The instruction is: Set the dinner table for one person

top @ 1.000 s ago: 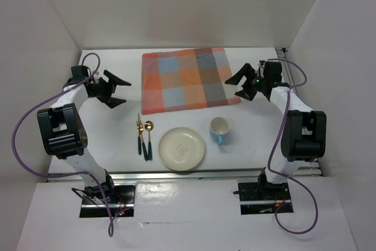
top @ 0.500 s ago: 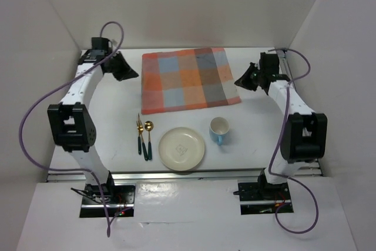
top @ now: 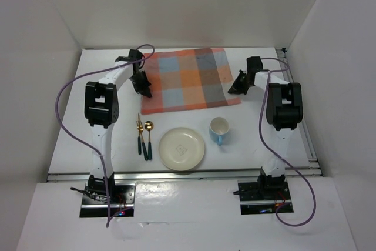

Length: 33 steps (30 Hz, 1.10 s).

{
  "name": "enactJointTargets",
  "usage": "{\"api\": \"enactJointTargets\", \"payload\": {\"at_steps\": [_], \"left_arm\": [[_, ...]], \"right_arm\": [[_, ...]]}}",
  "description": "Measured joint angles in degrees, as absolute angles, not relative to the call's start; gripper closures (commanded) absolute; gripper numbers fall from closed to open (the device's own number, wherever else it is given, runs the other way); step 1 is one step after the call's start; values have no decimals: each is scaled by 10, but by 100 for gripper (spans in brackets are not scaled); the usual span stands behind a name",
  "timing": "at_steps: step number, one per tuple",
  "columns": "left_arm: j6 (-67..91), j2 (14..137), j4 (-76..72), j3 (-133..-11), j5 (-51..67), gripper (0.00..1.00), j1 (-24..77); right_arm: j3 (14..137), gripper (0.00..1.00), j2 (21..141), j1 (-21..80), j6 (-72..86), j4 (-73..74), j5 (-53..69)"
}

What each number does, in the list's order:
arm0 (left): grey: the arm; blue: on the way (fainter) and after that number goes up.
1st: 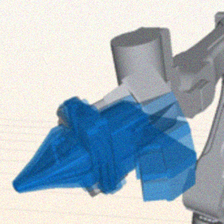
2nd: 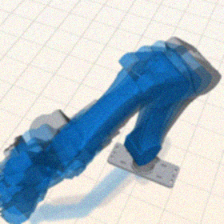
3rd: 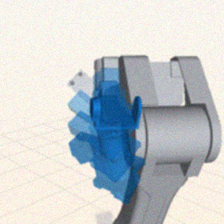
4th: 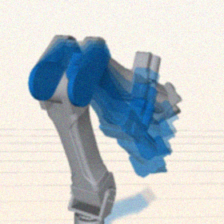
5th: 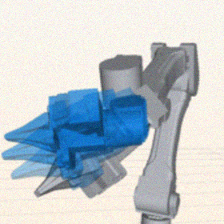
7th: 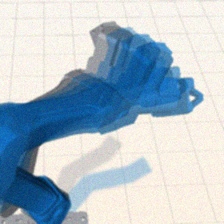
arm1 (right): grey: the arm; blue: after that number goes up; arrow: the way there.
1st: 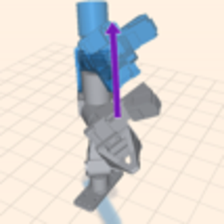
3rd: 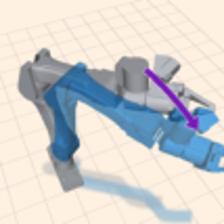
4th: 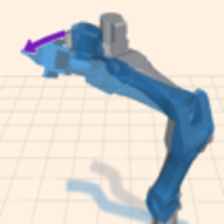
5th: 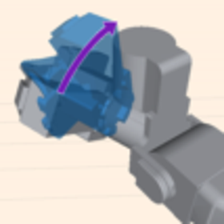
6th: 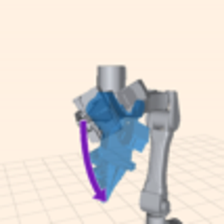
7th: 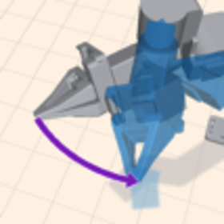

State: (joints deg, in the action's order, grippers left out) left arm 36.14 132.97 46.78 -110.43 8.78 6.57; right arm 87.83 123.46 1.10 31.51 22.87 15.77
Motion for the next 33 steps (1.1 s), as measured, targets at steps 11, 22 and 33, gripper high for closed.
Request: {"api": "enactJointTargets", "payload": {"at_steps": [11,22,33], "left_arm": [[361,1306,446,-1060,71,100,63],[360,1268,447,-1005,45,100,70],[312,1203,511,-1080,8,59,79]], "right_arm": [[683,100,1105,27,348,185,138],[657,57,1053,40,349,237,86],[724,13,869,41,333,289,49]]}}
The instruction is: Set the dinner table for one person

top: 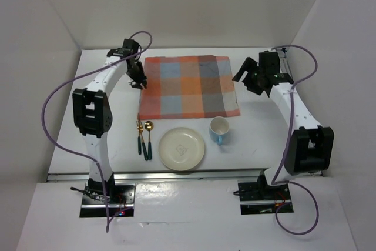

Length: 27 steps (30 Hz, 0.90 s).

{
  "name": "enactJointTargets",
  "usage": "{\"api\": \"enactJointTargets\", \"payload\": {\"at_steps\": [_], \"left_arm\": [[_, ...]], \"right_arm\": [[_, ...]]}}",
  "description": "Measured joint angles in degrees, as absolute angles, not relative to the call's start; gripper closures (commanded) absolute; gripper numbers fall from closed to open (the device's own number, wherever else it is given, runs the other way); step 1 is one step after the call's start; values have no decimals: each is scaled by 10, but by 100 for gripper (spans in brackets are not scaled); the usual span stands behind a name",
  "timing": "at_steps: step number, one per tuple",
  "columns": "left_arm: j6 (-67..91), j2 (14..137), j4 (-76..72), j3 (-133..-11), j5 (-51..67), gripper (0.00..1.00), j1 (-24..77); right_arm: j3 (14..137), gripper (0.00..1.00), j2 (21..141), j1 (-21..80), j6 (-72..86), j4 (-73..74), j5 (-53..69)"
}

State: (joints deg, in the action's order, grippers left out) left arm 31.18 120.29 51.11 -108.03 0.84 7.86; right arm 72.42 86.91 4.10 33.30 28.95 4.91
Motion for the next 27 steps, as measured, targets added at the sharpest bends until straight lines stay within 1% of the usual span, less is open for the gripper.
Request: {"api": "enactJointTargets", "payload": {"at_steps": [1,3,4,5,6,7,8,10,12,13,14,15,16,20,21,22,23,24,27], "left_arm": [[310,1187,511,-1080,8,54,81],[304,1154,503,-1071,8,54,88],[302,1137,497,-1062,8,54,92],[301,1123,491,-1053,9,56,98],[301,1116,488,-1047,10,59,105],[301,1114,487,-1044,9,61,114],[302,1117,483,-1042,9,65,121],[303,1134,477,-1040,8,73,135],[304,1160,470,-1036,8,78,146],[304,1176,468,-1034,8,80,149],[305,1191,463,-1031,8,82,150],[305,1204,460,-1025,8,85,149],[305,1214,457,-1018,6,87,149],[306,1243,454,-996,1,93,145],[306,1246,451,-992,0,93,144],[307,1247,448,-987,0,96,143],[306,1247,446,-980,-1,96,143],[307,1247,444,-975,-1,98,143],[313,1238,426,-957,-1,98,142]], "right_arm": [[724,13,851,42,330,295,49],[717,13,820,46,324,309,49],[706,17,803,50,321,315,49],[693,22,791,54,319,321,51],[678,28,781,57,317,324,54],[666,45,778,59,316,327,57],[657,55,779,61,313,331,62],[654,72,804,62,313,333,70],[663,86,847,62,312,326,76],[670,91,874,62,311,323,78],[680,93,907,62,312,319,82],[689,93,938,62,312,312,85],[697,99,969,62,311,305,88],[716,100,1072,64,314,280,102],[716,100,1084,65,315,279,104],[716,100,1093,66,317,278,105],[714,100,1099,67,317,275,107],[710,100,1100,69,319,269,108],[689,100,1094,70,325,246,113]]}}
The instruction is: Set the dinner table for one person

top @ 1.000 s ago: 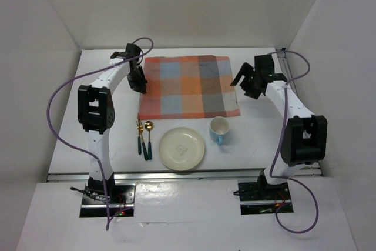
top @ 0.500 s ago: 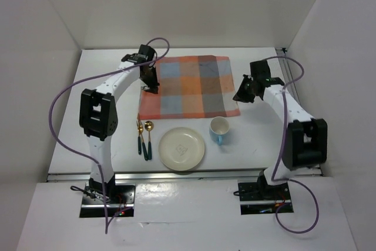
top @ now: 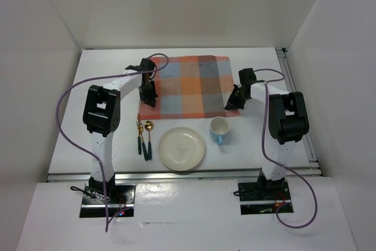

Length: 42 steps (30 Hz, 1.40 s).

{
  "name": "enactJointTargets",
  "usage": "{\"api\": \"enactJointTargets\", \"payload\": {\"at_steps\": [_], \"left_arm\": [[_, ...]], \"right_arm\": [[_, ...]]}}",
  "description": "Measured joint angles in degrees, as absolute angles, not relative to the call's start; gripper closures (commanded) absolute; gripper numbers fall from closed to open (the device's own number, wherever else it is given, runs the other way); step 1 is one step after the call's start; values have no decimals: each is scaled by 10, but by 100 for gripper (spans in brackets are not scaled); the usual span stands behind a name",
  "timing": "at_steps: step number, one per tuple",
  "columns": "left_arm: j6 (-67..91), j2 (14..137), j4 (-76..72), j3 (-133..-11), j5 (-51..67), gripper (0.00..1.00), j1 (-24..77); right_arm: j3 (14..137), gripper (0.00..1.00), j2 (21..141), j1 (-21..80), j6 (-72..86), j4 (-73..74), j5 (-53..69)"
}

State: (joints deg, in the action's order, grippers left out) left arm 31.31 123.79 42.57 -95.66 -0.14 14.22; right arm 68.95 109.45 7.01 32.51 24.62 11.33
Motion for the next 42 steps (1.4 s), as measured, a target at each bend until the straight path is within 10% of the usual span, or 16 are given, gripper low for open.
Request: {"api": "enactJointTargets", "payload": {"at_steps": [31,34,36,42], "left_arm": [[317,1157,372,-833,-29,96,160],[315,1157,408,-844,-41,94,164],[314,1157,438,-863,-49,92,167],[312,1145,490,-961,-73,84,170]], "right_arm": [[553,100,980,130,363,220,50],[566,80,973,130,364,262,35],[594,36,968,130,365,292,25],[707,17,925,129,346,328,10]]}}
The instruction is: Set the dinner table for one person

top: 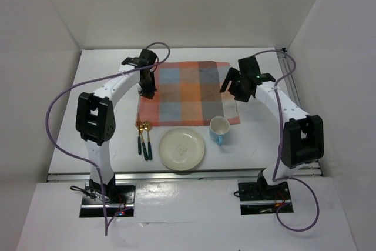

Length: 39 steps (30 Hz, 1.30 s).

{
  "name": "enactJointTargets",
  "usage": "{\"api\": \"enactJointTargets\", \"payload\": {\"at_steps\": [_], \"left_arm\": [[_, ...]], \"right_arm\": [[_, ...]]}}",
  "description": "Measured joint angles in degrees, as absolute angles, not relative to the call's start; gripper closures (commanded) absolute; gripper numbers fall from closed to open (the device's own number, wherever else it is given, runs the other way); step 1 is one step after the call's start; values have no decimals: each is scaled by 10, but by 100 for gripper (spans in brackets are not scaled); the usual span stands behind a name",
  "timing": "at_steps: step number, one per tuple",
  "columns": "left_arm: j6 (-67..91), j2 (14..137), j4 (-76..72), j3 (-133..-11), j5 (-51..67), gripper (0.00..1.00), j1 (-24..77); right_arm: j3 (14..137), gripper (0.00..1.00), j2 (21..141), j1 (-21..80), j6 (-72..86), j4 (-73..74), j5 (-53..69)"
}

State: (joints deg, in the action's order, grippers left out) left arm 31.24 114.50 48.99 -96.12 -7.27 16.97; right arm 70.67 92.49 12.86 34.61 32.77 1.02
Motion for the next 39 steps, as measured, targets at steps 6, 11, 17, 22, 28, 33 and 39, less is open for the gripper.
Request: {"api": "enactJointTargets", "payload": {"at_steps": [6,11,17,22,28,33,39], "left_arm": [[311,1096,512,-1006,-72,68,170],[311,1005,493,-944,-25,60,178],[327,908,482,-866,23,60,217],[346,841,465,-789,43,60,246],[346,821,459,-771,29,60,244],[345,823,457,-771,21,61,244],[345,824,449,-767,17,61,244]], "right_arm": [[722,7,849,129,331,350,15],[655,6,769,130,325,393,43],[602,6,699,144,330,442,65],[588,10,693,149,330,437,67],[518,26,714,179,336,422,69],[498,43,722,199,337,418,44],[498,64,735,204,343,400,14]]}}
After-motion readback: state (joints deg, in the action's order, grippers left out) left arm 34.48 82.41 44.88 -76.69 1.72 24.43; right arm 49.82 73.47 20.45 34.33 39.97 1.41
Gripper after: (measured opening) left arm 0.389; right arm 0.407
